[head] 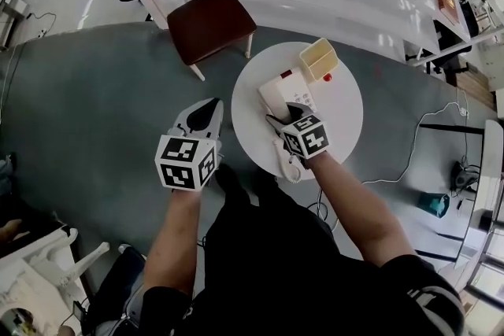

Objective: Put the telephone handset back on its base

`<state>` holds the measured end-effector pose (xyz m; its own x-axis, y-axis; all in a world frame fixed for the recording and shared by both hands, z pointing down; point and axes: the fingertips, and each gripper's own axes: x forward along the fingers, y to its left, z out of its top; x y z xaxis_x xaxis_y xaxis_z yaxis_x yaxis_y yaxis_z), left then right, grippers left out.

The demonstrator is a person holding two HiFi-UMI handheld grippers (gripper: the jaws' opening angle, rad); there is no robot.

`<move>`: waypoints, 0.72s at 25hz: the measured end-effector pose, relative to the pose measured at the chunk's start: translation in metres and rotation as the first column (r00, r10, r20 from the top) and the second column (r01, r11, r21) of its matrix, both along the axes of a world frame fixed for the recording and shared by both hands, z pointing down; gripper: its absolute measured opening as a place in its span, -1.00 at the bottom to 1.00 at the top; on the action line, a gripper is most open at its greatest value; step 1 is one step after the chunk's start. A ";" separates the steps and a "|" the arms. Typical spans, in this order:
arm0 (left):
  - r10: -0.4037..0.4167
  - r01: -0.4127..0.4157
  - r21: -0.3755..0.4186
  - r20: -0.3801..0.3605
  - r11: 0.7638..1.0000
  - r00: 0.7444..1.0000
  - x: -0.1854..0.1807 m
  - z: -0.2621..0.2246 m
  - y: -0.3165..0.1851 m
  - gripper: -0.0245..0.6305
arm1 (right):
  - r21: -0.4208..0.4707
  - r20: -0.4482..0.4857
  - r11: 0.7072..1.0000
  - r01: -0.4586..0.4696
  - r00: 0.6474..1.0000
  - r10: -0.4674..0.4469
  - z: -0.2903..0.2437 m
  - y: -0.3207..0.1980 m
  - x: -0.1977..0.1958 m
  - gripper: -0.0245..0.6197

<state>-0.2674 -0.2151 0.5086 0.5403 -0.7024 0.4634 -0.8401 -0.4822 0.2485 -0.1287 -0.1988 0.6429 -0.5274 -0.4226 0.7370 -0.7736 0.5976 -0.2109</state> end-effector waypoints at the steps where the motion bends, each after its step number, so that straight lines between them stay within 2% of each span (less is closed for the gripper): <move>1: -0.003 0.003 -0.002 0.001 1.000 1.000 -0.002 0.001 0.000 -0.89 | -0.010 -0.005 1.000 -0.008 1.000 0.007 0.005 0.000 0.000 -0.26; 10: -0.024 0.024 -0.020 -0.001 1.000 1.000 -0.014 0.008 0.006 -0.89 | -0.050 -0.097 0.999 -0.008 0.995 0.003 0.038 -0.005 0.003 -0.26; 18: -0.034 0.034 -0.034 0.010 0.999 0.999 -0.026 0.014 0.005 -0.89 | -0.088 -0.139 0.995 -0.040 0.990 0.027 0.062 -0.009 0.017 -0.26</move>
